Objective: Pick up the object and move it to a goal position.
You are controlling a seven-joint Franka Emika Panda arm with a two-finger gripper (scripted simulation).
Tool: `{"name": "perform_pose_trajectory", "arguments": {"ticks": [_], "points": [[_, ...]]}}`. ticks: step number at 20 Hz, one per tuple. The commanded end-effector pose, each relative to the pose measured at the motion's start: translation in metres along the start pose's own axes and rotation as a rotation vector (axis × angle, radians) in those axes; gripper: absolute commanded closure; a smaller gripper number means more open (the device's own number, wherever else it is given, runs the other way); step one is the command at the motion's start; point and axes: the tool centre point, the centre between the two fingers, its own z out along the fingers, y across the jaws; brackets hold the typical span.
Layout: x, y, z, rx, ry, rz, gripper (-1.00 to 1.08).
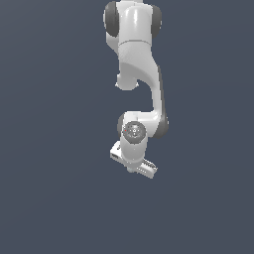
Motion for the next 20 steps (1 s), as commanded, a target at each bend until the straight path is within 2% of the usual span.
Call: {"name": "perform_pose_trajectory", "arguments": {"ticks": [1,10,20], "points": [[-0.002,-0.001,-0.004,0.001,0.001,0.0,1.08],[-0.025,-0.011,-0.04,0.001,0.001,0.0,1.08],[-0.078,-0.035,-0.124,0.001,0.0,0.0,1.08]]}}
